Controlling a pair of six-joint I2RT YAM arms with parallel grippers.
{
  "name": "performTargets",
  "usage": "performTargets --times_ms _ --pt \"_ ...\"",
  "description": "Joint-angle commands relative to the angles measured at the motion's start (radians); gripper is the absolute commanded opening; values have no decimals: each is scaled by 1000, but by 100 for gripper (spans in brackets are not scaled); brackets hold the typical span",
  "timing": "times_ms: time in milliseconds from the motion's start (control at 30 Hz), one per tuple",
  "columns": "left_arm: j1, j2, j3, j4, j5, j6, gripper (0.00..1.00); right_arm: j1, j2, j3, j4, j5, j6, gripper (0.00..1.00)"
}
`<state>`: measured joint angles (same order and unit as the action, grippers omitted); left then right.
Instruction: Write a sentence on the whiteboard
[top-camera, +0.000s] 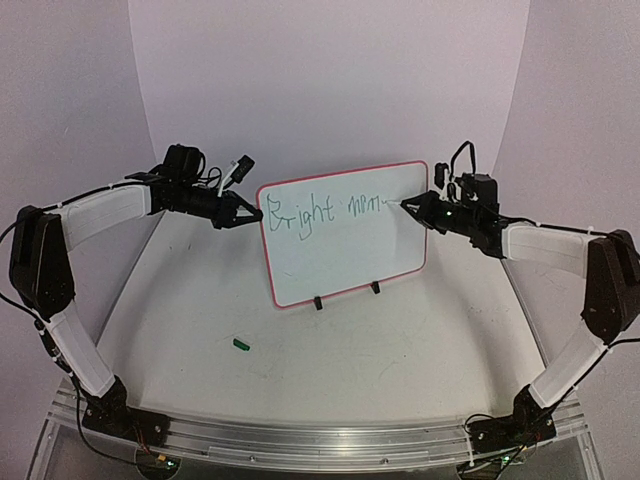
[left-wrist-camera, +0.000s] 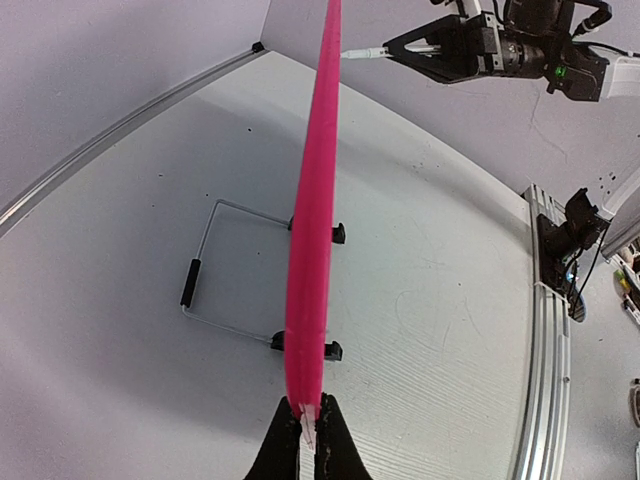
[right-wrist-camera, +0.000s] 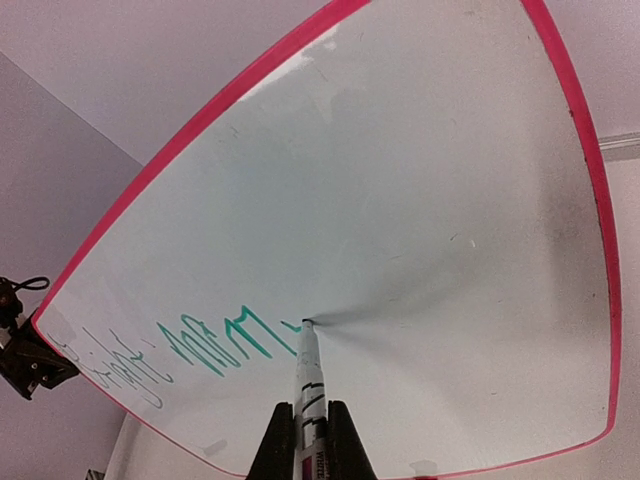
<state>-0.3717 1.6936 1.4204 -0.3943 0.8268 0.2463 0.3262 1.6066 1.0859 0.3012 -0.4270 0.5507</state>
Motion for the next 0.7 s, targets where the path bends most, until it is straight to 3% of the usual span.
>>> performTargets --times_ms 0,667 --pt "-16 -29 26 -55 0 23 0 -6 -23 58 33 23 0 0" --pt "-16 -23 28 -56 2 21 0 -7 20 38 31 -55 6 0"
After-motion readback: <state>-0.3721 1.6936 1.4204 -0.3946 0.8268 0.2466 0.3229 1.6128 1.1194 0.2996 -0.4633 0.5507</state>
